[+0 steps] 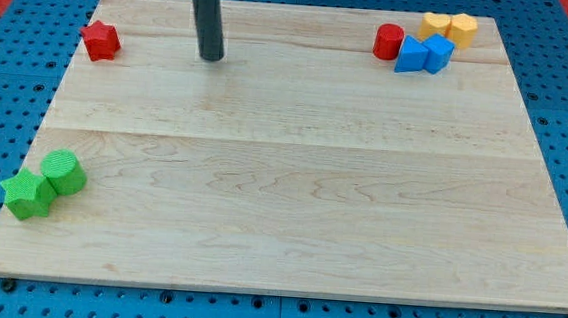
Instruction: Push the red star parallel to the left of the red circle
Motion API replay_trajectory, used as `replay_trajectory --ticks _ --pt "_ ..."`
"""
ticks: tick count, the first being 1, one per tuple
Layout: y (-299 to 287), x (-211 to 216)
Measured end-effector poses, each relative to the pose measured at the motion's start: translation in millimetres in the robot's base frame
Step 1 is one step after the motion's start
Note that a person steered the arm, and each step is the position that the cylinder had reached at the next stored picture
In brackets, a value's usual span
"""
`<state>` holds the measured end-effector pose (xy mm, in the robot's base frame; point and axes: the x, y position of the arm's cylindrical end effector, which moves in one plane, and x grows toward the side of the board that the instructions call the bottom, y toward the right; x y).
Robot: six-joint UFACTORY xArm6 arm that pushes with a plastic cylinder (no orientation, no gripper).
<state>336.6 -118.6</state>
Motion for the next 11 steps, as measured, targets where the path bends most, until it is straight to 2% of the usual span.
replay_trajectory --ticks 1,2,7,8,9,11 --pt "-85 70" --pt "-181 84" --pt "-186 86" --pt "-186 22" --pt "-167 -19" --pt "-102 -54"
